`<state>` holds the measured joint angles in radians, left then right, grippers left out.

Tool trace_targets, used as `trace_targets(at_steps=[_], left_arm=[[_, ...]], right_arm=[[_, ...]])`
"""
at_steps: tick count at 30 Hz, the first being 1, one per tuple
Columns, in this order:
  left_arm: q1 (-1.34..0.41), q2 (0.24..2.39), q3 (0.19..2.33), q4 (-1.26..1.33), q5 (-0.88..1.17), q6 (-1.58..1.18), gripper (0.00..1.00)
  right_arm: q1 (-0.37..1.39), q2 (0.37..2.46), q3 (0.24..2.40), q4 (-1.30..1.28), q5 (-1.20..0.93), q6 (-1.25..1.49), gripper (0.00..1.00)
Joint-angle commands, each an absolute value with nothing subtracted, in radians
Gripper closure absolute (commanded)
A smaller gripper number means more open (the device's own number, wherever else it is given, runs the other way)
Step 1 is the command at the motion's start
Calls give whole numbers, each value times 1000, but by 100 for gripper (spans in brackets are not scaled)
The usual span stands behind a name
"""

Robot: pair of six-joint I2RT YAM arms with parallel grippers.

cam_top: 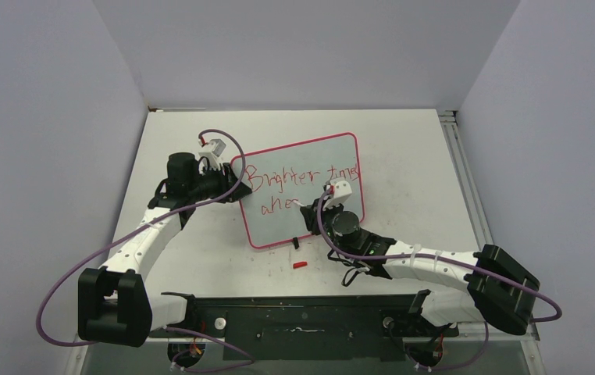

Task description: Write a sentence on the whiteboard

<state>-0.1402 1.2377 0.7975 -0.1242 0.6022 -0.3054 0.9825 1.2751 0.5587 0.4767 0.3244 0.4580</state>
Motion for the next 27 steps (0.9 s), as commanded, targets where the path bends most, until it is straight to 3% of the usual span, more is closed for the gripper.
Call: trace_targets(at_steps=[1, 27], left_arm=[[-139, 1216, 837, -92, 640, -310, 66], [-140, 1220, 838, -92, 639, -310, 66]], right_arm=[[988, 1274, 550, 453, 325, 469, 95], [984, 1243, 568, 491, 405, 443, 95]])
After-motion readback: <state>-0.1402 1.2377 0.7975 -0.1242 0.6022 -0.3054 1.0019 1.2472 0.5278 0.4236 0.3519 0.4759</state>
